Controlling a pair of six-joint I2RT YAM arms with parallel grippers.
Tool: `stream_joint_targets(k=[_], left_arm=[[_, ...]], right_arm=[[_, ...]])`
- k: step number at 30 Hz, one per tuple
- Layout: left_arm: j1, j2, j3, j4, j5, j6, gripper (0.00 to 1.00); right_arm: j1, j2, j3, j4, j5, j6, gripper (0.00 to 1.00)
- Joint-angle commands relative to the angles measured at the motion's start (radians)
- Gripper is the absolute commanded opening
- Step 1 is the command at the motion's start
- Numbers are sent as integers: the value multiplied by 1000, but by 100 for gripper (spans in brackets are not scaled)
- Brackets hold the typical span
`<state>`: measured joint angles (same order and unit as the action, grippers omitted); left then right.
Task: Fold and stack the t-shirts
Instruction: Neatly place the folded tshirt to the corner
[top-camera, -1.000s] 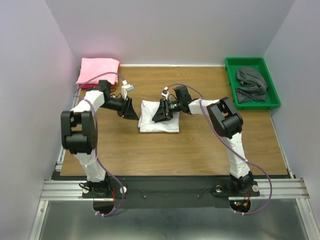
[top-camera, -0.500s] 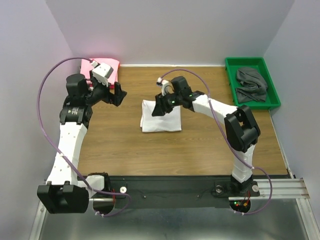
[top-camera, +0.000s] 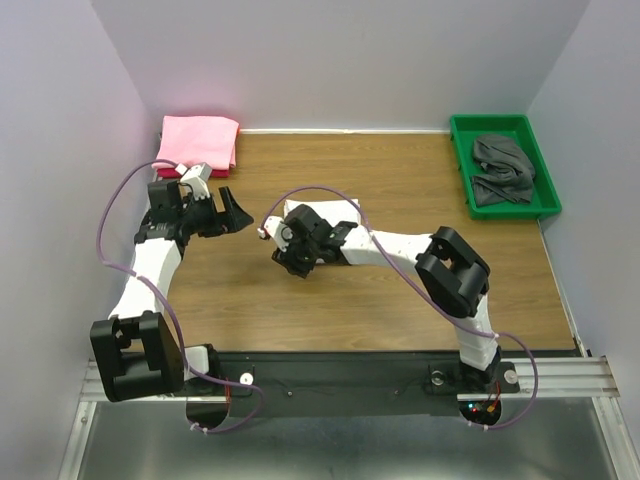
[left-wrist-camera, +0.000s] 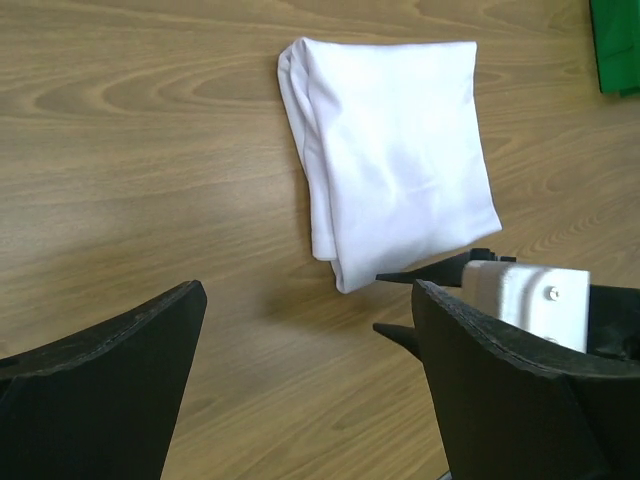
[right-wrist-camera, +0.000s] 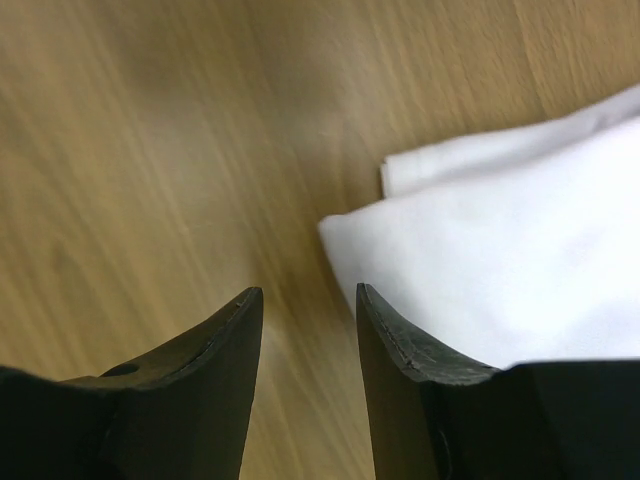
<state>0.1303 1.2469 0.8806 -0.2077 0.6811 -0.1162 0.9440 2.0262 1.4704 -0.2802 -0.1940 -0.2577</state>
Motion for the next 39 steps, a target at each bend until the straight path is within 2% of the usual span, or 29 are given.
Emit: stream_joint_targets(k=[1, 12, 18, 23, 29, 36, 39], left_arm=[[-4, -47, -9, 105, -11, -25, 96], [-3, -18, -78, 157, -37, -17, 96], [-3, -20, -107, 188, -18, -28, 96], [-3, -18, -108, 200, -15, -31, 96], [-4, -18, -108, 202, -25, -28, 96], [-3, -7, -121, 203, -40, -40, 96], [-3, 3, -135, 232, -44, -51, 96]], right_arm=[[12, 23, 10, 36, 132, -69, 48], [61, 66, -54, 121, 243, -144, 50], [81, -18, -56, 128, 249, -144, 50], [96, -34, 5, 82, 268, -150, 55], [98, 20, 10, 85, 289, -184, 59], [98, 80, -10, 139, 330, -199, 58], [96, 103, -19, 154, 344, -199, 54]])
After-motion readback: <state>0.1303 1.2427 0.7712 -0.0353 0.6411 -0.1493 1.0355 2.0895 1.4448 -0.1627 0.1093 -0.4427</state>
